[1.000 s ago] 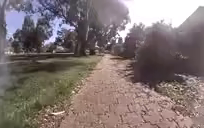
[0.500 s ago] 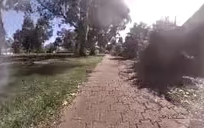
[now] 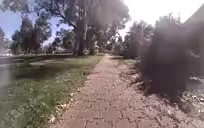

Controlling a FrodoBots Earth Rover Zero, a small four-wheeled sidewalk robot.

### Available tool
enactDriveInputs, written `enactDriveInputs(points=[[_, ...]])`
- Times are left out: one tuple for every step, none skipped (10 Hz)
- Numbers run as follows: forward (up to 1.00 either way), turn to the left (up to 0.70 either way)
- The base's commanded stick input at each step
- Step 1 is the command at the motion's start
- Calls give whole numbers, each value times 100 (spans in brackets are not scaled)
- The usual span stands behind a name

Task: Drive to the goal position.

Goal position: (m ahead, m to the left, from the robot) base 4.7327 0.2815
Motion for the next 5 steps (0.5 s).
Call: enactDriveInputs(points=[[70,0],[70,0],[70,0],[70,-1],[70,-2]])
